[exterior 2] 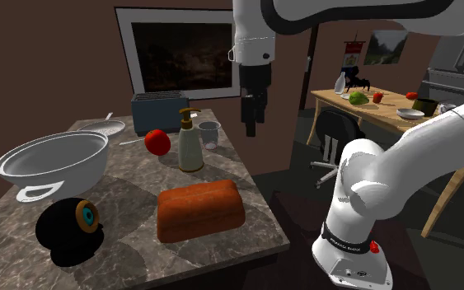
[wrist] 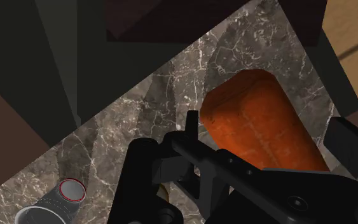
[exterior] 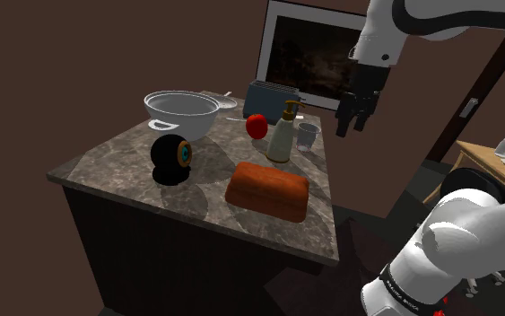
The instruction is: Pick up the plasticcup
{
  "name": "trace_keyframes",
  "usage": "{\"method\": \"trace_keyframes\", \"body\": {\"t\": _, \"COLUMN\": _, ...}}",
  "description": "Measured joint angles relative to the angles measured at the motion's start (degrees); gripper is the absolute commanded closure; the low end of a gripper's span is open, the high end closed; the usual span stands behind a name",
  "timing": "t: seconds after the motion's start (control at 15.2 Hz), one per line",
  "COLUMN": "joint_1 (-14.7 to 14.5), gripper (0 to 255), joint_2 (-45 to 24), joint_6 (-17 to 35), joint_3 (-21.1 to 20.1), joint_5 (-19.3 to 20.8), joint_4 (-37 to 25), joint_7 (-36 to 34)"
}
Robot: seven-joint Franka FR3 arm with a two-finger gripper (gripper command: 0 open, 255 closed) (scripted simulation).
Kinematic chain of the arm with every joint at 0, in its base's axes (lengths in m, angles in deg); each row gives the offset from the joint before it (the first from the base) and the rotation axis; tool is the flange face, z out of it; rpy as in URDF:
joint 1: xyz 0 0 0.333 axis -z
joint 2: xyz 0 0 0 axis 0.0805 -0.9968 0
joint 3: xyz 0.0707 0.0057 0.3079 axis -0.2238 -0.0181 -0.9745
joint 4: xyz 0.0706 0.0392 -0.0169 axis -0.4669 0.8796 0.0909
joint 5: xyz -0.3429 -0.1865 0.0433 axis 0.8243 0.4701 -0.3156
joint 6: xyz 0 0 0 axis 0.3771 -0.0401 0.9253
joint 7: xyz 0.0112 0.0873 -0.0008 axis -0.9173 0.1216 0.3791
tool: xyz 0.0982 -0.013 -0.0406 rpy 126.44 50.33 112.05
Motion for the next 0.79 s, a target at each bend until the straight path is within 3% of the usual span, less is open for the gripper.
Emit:
{"method": "trace_keyframes", "body": {"t": 0.2, "joint_1": 0.49, "gripper": 0, "joint_2": -1.63, "joint_6": 1.9, "joint_3": 0.98, "joint_5": 1.0, "joint_4": 0.18, "joint_7": 1.21}}
{"method": "trace_keyframes", "body": {"t": 0.79, "joint_1": 3.36, "gripper": 0, "joint_2": -14.68, "joint_6": 14.21, "joint_3": 6.84, "joint_5": 6.15, "joint_4": -1.79, "joint_7": 8.28}}
